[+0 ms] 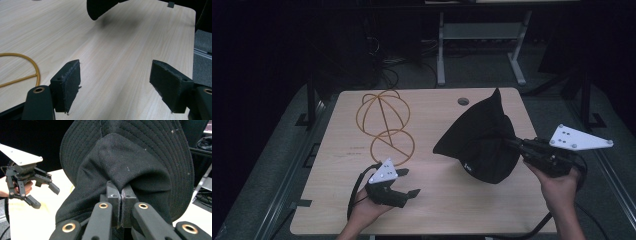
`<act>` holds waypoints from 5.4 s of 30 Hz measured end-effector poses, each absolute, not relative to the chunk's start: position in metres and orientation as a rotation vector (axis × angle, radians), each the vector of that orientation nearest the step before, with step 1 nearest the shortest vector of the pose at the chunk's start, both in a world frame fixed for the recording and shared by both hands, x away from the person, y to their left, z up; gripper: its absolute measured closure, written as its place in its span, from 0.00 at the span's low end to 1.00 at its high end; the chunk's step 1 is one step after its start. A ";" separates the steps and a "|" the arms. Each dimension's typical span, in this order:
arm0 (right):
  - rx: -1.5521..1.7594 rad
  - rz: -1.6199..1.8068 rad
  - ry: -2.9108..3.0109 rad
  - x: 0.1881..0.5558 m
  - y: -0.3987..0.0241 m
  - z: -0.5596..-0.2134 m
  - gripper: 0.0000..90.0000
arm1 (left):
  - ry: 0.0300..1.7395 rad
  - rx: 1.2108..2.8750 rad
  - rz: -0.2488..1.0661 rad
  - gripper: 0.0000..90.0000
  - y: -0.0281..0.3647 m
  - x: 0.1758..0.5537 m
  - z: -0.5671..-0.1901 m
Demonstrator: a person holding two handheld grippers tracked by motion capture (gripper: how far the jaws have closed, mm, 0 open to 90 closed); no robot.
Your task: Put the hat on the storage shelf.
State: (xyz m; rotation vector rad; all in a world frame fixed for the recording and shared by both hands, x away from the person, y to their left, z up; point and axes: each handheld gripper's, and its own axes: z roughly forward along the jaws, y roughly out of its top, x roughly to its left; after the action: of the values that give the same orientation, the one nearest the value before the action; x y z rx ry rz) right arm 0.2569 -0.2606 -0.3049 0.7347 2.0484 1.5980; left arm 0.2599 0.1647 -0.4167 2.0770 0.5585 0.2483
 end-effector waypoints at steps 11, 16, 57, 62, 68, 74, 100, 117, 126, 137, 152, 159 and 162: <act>0.718 1.597 2.088 0.275 -0.247 -0.286 0.98 | 0.564 2.085 0.231 0.27 0.168 0.264 -0.421; 0.712 1.609 2.108 0.286 -0.238 -0.277 0.98 | 0.570 2.087 0.222 0.27 0.168 0.265 -0.424; 0.574 1.626 2.218 0.349 -0.149 -0.203 0.98 | 0.566 2.063 0.174 0.26 0.172 0.267 -0.426; 0.529 1.604 2.244 0.356 -0.133 -0.194 0.98 | 0.566 2.066 0.171 0.26 0.172 0.268 -0.426; 0.481 1.586 2.282 0.365 -0.113 -0.185 0.98 | 0.574 2.061 0.167 0.26 0.172 0.269 -0.427; 0.481 1.589 2.318 0.380 -0.097 -0.182 0.98 | 0.560 2.063 0.156 0.26 0.171 0.269 -0.429; 0.520 1.640 2.378 0.425 -0.041 -0.186 0.98 | 0.521 2.096 0.163 0.26 0.168 0.267 -0.430; 0.525 1.626 2.426 0.446 -0.011 -0.186 0.98 | 0.522 2.097 0.149 0.26 0.168 0.269 -0.431; 0.529 1.601 2.449 0.456 0.006 -0.186 0.97 | 0.501 2.110 0.150 0.26 0.165 0.268 -0.432; 0.549 1.477 2.527 0.470 0.036 -0.192 0.96 | 0.481 2.121 0.149 0.26 0.160 0.266 -0.433; 0.625 1.437 2.571 0.477 0.055 -0.216 0.55 | 0.453 2.142 0.137 0.26 0.154 0.262 -0.435; 0.660 1.507 2.552 0.468 0.028 -0.218 0.49 | 0.451 2.142 0.147 0.26 0.152 0.260 -0.434; 0.682 1.556 2.530 0.462 0.008 -0.222 0.46 | 0.448 2.148 0.147 0.26 0.153 0.261 -0.434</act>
State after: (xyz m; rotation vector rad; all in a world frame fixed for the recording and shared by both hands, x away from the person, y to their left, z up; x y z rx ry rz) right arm 0.4625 0.0079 -0.2220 0.6824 2.5297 1.5556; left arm 0.2612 0.1527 -0.4344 2.1479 0.4485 0.1470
